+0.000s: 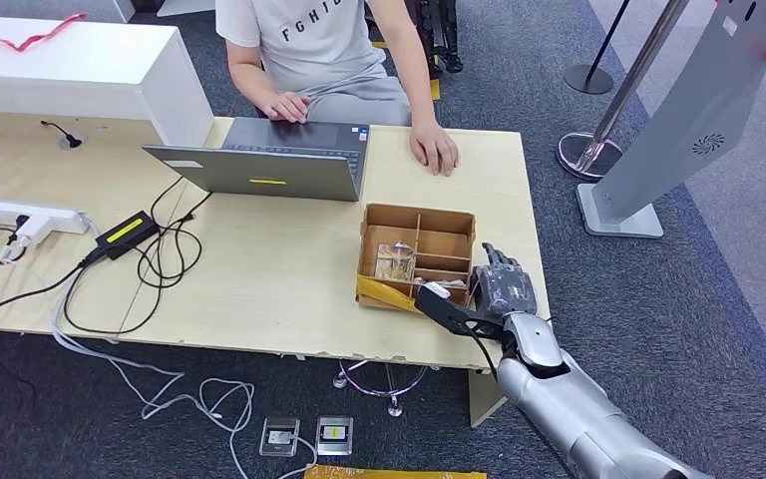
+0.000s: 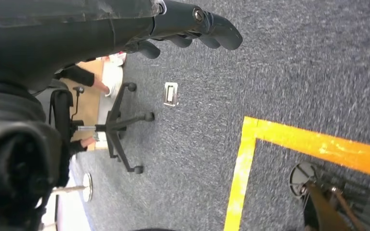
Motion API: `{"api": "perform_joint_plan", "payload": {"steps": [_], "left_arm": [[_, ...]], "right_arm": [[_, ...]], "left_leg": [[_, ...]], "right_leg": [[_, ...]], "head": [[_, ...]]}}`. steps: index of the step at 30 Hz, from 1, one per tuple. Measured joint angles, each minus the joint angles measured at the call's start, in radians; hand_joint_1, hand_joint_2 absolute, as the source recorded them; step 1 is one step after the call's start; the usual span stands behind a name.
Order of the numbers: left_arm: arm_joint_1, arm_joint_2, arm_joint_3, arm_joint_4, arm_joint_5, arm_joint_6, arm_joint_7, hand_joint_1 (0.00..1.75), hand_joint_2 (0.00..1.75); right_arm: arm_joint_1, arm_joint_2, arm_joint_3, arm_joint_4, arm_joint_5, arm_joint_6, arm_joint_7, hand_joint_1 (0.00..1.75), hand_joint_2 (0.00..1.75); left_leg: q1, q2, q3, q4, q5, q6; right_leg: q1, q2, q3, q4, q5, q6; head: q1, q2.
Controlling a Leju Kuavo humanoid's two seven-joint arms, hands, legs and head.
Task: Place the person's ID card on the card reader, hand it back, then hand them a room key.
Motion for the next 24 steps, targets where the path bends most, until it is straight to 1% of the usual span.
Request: {"api": "perform_joint_plan", "payload": {"steps": [5, 11, 20, 24], "left_arm": [[0.001, -0.003, 0.008, 0.001, 0.011, 0.005, -0.004, 0.00, 0.00], [0.001, -0.007, 0.010, 0.000, 0.012, 0.002, -0.021, 0.00, 0.00], [0.001, -0.008, 0.010, 0.003, 0.005, -0.011, -0.031, 0.00, 0.00], [0.002, -0.009, 0.009, 0.003, 0.002, -0.018, -0.031, 0.00, 0.00]], "right_arm": [[0.000, 0.013, 0.009, 0.039, -0.031, -0.011, 0.000, 1.75, 1.75], [-0.006, 0.011, 0.015, 0.059, -0.050, -0.046, 0.019, 1.75, 1.75], [-0.050, -0.008, 0.014, 0.066, -0.055, -0.068, 0.044, 1.75, 1.75], [-0.117, -0.035, 0.006, 0.027, -0.043, -0.052, 0.083, 1.75, 1.75]], "left_leg": [[0.000, 0.000, 0.000, 0.000, 0.000, 0.000], [0.000, 0.000, 0.000, 0.000, 0.000, 0.000], [0.000, 0.000, 0.000, 0.000, 0.000, 0.000], [0.000, 0.000, 0.000, 0.000, 0.000, 0.000]], "right_leg": [[0.000, 0.000, 0.000, 0.000, 0.000, 0.000], [0.000, 0.000, 0.000, 0.000, 0.000, 0.000], [0.000, 0.000, 0.000, 0.000, 0.000, 0.000], [0.000, 0.000, 0.000, 0.000, 0.001, 0.000]], "head": [[0.000, 0.000], [0.000, 0.000], [0.000, 0.000], [0.000, 0.000]]}}
